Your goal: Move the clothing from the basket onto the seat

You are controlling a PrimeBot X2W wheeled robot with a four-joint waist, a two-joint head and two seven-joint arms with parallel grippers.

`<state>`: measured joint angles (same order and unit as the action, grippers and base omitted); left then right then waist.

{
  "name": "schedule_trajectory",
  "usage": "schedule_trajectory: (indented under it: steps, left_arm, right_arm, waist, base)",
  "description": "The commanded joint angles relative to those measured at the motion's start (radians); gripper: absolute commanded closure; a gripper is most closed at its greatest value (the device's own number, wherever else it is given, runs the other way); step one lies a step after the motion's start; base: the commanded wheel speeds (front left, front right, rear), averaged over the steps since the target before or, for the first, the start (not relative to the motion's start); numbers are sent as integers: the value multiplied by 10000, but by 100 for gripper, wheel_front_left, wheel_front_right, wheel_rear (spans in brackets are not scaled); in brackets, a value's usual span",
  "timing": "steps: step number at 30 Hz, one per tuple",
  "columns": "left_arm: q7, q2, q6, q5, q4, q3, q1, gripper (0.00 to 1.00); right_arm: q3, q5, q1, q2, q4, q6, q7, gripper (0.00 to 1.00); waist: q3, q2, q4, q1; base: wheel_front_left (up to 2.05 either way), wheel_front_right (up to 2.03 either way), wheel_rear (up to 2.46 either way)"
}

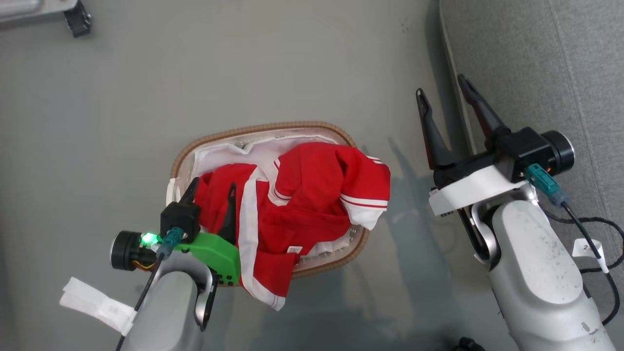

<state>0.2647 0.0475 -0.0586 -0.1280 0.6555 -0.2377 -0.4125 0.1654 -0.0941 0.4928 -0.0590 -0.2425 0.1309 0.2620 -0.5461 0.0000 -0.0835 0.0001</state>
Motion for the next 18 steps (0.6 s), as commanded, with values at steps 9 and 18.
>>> schedule_trajectory:
  steps: [9, 18]
  left_arm:
    - [-4, 63, -56, 576, 1776, -522, -1704, 0]
    - [-4, 112, 270, 1218, 4044, -1128, -3402, 0]
  right_arm:
    - [202, -163, 759, 53, 872, -3, 42, 0]
    - [458, -738, 899, 62, 1072, -3, 42, 0]
  waist:
    - [-2028, 0, -599, -1]
    - [-2725, 0, -1020, -1]
  base:
    - [0, 0, 0]
    - [0, 0, 0]
